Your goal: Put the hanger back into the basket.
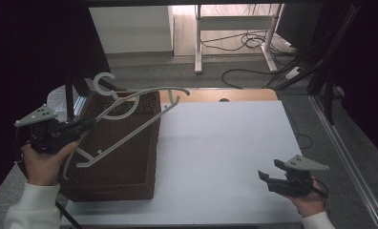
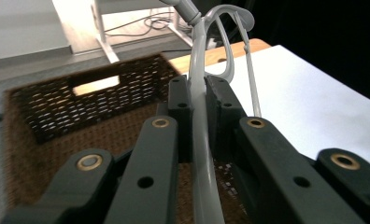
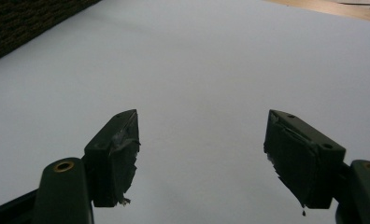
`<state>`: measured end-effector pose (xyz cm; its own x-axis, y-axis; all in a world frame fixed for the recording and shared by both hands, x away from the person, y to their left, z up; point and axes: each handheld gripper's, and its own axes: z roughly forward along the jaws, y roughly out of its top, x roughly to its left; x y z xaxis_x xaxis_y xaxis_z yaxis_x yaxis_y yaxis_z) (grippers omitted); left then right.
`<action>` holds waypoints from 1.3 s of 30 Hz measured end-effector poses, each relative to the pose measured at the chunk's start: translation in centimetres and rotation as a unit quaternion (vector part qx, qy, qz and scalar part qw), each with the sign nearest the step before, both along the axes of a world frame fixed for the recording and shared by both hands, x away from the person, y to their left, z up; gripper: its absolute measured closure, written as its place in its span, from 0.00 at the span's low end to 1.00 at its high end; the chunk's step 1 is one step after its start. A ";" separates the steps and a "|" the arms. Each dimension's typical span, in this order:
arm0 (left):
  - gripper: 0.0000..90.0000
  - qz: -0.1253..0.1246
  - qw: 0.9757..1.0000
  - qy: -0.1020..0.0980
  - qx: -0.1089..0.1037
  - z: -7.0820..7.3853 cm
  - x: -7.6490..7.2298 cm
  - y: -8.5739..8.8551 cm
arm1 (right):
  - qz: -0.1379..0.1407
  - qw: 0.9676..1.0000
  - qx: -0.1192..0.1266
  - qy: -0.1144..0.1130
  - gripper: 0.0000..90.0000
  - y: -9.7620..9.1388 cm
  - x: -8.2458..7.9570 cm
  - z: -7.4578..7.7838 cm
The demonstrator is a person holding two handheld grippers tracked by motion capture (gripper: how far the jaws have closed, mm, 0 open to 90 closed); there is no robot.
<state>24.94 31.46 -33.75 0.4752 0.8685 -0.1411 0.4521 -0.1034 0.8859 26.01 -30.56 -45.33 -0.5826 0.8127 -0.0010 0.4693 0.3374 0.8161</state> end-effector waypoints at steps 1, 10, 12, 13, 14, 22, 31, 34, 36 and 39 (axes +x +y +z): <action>0.91 0.005 1.000 -0.001 0.005 -0.2 0.0 0.4 | 0.000 1.000 0.000 0.001 0.30 0.0 0.0 0.0; 0.91 0.045 0.999 0.000 0.016 -1.6 0.1 3.2 | -0.001 1.000 -0.004 0.001 0.30 0.1 0.0 -0.1; 0.91 0.052 0.999 0.001 0.013 -1.9 0.1 3.9 | 0.000 1.000 -0.006 0.001 0.30 0.1 0.0 -0.1; 0.91 0.056 0.998 0.000 0.012 -2.1 0.1 4.2 | 0.000 1.000 -0.006 0.001 0.30 0.1 0.0 -0.1; 0.91 0.058 0.998 -0.002 0.014 -2.3 0.1 4.5 | 0.000 1.000 -0.007 0.002 0.30 0.1 0.0 -0.1; 0.91 0.075 0.997 0.007 0.015 -3.9 0.4 6.0 | -0.001 1.000 -0.006 0.002 0.30 0.1 0.1 -0.1; 0.91 0.075 0.997 0.010 0.024 -5.5 1.1 6.3 | -0.002 1.000 -0.007 0.001 0.30 0.1 0.1 -0.1; 0.91 0.076 0.997 0.009 0.022 -5.9 1.3 6.3 | -0.003 1.000 -0.007 0.001 0.30 0.0 0.1 -0.1; 0.91 0.076 0.997 0.009 0.021 -6.2 1.3 6.4 | -0.002 1.000 -0.005 0.001 0.30 0.0 0.1 -0.1; 0.91 0.080 0.996 0.011 0.024 -6.6 1.3 6.5 | -0.003 1.000 -0.007 0.001 0.30 0.0 0.1 -0.1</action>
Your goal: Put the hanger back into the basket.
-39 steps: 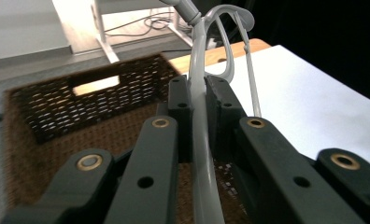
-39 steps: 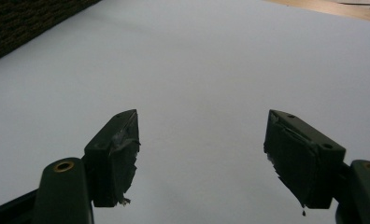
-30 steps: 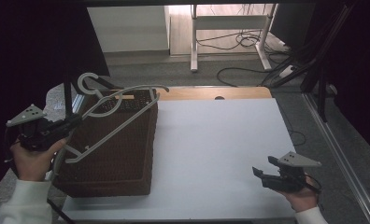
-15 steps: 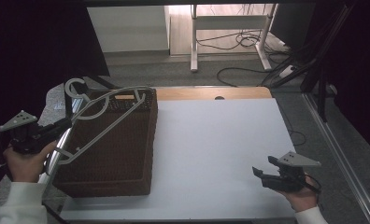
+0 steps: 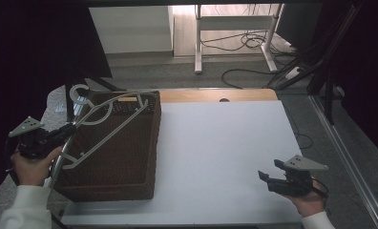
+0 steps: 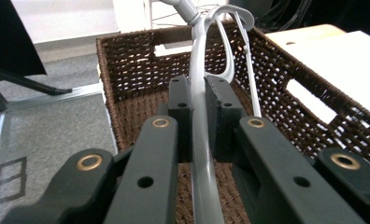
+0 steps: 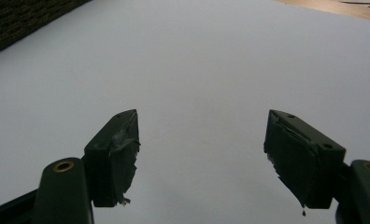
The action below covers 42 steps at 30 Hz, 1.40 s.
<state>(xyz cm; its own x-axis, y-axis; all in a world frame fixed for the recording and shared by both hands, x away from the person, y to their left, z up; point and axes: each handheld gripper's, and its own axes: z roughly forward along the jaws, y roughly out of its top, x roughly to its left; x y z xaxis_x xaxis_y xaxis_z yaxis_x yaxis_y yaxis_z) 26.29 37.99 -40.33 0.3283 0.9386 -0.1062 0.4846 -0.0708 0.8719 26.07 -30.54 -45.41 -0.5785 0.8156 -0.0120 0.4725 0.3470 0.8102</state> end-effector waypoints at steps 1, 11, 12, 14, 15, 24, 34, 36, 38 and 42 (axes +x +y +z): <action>0.91 0.001 1.000 0.002 -0.001 -0.2 0.0 0.0 | 0.000 1.000 0.000 0.000 0.30 0.0 0.0 0.0; 0.53 -0.031 0.998 0.015 -0.050 -1.8 0.7 0.2 | 0.002 1.000 0.000 0.001 0.30 0.1 0.0 0.0; 0.46 -0.035 0.998 0.020 -0.045 -1.7 0.7 0.0 | 0.002 1.000 -0.001 0.001 0.30 0.0 0.0 0.0; 0.41 -0.037 0.998 0.026 -0.037 -1.7 0.7 -0.4 | 0.002 1.000 -0.002 0.001 0.30 0.1 0.0 -0.1; 0.40 -0.042 0.998 0.028 -0.035 -1.6 0.6 -0.6 | 0.003 1.000 -0.002 0.002 0.30 0.1 0.0 -0.1; 0.36 -0.069 0.997 0.035 -0.031 -0.8 0.1 -2.7 | 0.008 1.000 -0.001 0.003 0.30 0.1 0.2 -0.1; 0.34 -0.113 0.992 0.049 -0.032 -0.4 -0.9 -6.8 | 0.027 1.000 0.003 0.007 0.30 0.4 0.6 -0.2; 0.33 -0.117 0.991 0.052 -0.032 -0.5 -1.2 -7.5 | 0.031 0.999 0.006 0.008 0.30 0.5 0.8 -0.1; 0.33 -0.118 0.991 0.055 -0.034 -0.7 -1.5 -7.9 | 0.033 0.999 0.011 0.011 0.30 0.7 1.2 0.0; 0.33 -0.123 0.990 0.056 -0.042 -1.1 -2.4 -9.2 | 0.042 0.999 0.000 0.015 0.29 1.6 2.2 0.3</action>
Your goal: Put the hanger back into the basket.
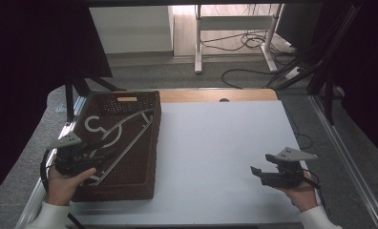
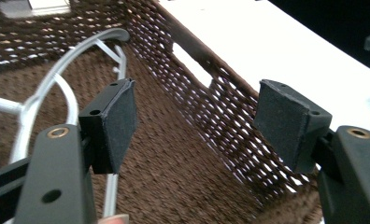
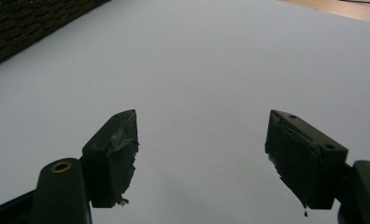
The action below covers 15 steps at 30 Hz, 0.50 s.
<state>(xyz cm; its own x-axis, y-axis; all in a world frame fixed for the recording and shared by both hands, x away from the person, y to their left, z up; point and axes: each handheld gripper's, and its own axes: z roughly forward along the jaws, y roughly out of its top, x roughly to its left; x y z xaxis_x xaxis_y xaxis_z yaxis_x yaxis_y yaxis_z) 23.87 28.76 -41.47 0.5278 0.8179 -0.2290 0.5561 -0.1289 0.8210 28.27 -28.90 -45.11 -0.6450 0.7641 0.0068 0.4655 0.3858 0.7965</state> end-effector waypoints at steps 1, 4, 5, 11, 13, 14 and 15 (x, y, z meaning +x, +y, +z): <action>0.32 -0.001 1.000 0.001 0.000 -0.1 -0.2 -0.3 | 0.002 1.000 -0.005 0.003 0.29 0.4 0.3 0.1; 0.32 -0.004 1.000 0.010 0.003 -0.8 -0.7 -1.5 | 0.002 1.000 -0.015 0.011 0.28 1.1 0.7 0.3; 0.32 -0.006 1.000 0.013 0.005 -1.0 -0.8 -1.7 | 0.004 1.000 -0.017 0.012 0.28 1.3 0.8 0.4; 0.31 -0.016 1.000 0.024 0.008 -1.7 -1.1 -2.7 | 0.005 1.000 -0.012 0.014 0.28 1.7 1.0 0.8; 0.31 -0.016 0.999 0.026 0.010 -1.9 -1.2 -2.9 | 0.006 1.000 -0.014 0.015 0.28 1.7 1.1 0.7; 0.31 -0.017 0.999 0.027 0.010 -2.0 -1.2 -3.0 | 0.007 1.000 -0.014 0.015 0.28 1.7 1.2 0.6; 0.31 -0.018 0.999 0.028 0.011 -2.0 -1.2 -3.1 | 0.009 1.000 -0.014 0.016 0.28 1.8 1.2 0.6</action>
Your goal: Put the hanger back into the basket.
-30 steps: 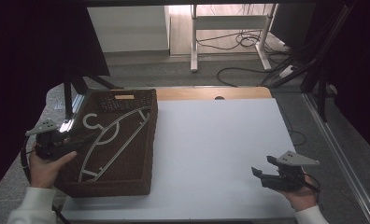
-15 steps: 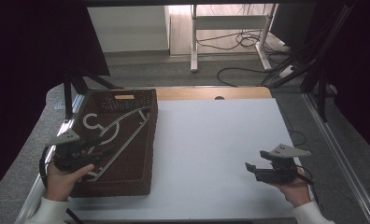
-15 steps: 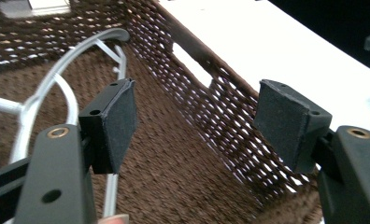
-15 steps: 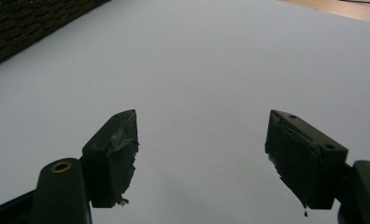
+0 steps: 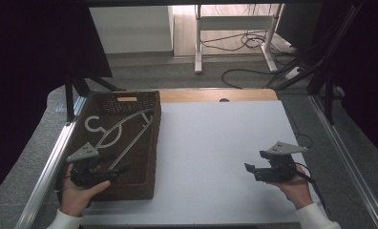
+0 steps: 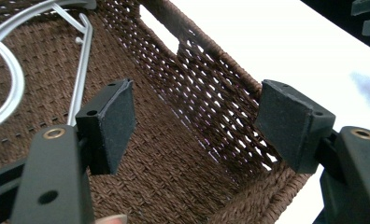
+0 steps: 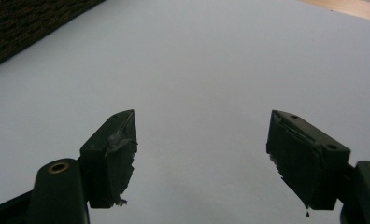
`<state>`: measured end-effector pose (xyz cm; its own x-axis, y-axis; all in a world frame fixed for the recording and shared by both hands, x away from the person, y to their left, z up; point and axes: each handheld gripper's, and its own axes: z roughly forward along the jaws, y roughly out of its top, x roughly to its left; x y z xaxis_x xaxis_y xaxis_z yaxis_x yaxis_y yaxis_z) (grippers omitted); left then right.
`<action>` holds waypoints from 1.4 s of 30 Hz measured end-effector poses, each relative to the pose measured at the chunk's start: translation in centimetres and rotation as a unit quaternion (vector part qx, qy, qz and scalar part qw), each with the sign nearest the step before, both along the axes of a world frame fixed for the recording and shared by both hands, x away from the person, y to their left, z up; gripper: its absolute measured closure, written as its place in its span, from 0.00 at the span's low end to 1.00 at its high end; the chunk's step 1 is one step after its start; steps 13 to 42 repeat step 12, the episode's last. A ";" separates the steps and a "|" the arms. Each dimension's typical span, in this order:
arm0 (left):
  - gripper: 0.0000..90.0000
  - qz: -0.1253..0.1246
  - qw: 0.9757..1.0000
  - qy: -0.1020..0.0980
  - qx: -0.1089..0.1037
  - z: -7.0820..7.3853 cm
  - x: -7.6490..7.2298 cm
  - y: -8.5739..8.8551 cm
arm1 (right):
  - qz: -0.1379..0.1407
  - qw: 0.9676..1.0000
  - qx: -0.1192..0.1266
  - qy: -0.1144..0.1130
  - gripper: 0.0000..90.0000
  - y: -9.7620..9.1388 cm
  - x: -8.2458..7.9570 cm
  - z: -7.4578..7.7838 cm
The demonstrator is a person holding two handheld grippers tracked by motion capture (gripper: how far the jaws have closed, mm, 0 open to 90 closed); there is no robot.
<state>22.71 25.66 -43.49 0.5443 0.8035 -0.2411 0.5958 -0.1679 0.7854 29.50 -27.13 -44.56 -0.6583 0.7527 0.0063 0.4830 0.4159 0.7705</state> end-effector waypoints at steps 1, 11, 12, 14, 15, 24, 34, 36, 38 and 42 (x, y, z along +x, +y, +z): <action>0.31 0.000 1.000 0.000 0.000 0.0 0.0 0.0 | 0.001 1.000 0.000 0.001 0.28 0.0 0.0 -0.1; 0.30 -0.001 1.000 0.004 -0.002 -0.1 0.1 -0.2 | 0.007 1.000 0.009 -0.008 0.27 0.0 0.0 -0.2; 0.30 -0.001 1.000 0.004 -0.002 -0.1 0.1 -0.2 | 0.007 1.000 0.011 -0.009 0.27 0.0 0.0 -0.2; 0.30 -0.001 1.000 0.004 -0.002 -0.1 0.1 -0.2 | 0.007 1.000 0.011 -0.009 0.27 0.0 0.0 -0.2; 0.30 -0.001 1.000 0.004 -0.002 -0.1 0.1 -0.2 | 0.007 1.000 0.011 -0.009 0.27 0.0 0.0 -0.2; 0.30 -0.001 1.000 0.004 -0.002 -0.1 0.1 -0.2 | 0.007 1.000 0.011 -0.009 0.27 0.0 0.0 -0.2; 0.30 -0.001 1.000 0.004 -0.002 -0.1 0.1 -0.2 | 0.007 1.000 0.011 -0.009 0.27 0.0 0.0 -0.2; 0.30 -0.001 1.000 0.004 -0.002 -0.1 0.1 -0.2 | 0.007 1.000 0.011 -0.009 0.27 0.0 0.0 -0.2; 0.30 -0.001 1.000 0.004 -0.002 -0.1 0.1 -0.2 | 0.007 1.000 0.011 -0.009 0.27 0.0 0.0 -0.2; 0.30 -0.001 1.000 0.004 -0.002 -0.1 0.1 -0.2 | 0.007 1.000 0.011 -0.009 0.27 0.0 0.0 -0.2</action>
